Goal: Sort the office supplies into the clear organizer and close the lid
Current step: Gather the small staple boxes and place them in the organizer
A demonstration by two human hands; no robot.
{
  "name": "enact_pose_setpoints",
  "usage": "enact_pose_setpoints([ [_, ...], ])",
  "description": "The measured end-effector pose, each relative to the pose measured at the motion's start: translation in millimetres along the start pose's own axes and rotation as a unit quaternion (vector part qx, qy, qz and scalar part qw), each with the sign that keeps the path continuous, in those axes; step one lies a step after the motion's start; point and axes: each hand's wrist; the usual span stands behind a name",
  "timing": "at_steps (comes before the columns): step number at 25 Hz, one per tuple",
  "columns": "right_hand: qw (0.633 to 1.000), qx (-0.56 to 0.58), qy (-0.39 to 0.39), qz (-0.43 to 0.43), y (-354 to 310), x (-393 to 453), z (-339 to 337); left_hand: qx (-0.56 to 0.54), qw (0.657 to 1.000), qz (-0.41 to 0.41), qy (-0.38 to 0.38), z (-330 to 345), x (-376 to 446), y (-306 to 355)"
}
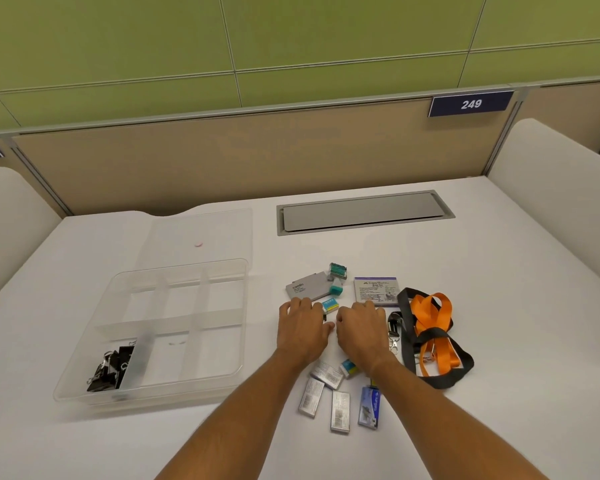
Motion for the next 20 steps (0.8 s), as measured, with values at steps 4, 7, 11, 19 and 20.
enact_pose_setpoints([
  [4, 0.999, 0.036, 0.019, 0.003, 7, -1, 1, 0.004, 1.0, -0.026, 0.008, 2, 3, 9],
  [7, 0.995, 0.091, 0.027, 0.008, 12, -2, 0, -0.005, 1.0, -0.027, 0.009, 1, 3, 13],
  [11, 0.986, 0.161, 0.034, 0.025, 13, -3, -3, 0.0, 1.0, -0.001, 0.025, -6, -1, 17],
  [19, 0.972, 0.206, 0.111, 0.012, -4, 0, -18, -0.146, 0.986, 0.03, 0.073, -27, -10, 1],
  [20, 0.969, 0.214, 0.12, 0.006, -8, 0, -21, -0.156, 0.984, 0.03, 0.078, -31, -11, -3],
])
Point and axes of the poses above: each hand's wrist, its own x-axis towards the middle knuckle, its own z-axis out of the palm, y = z × x, and after that the axes turned 5 degrees about -z, right-handed
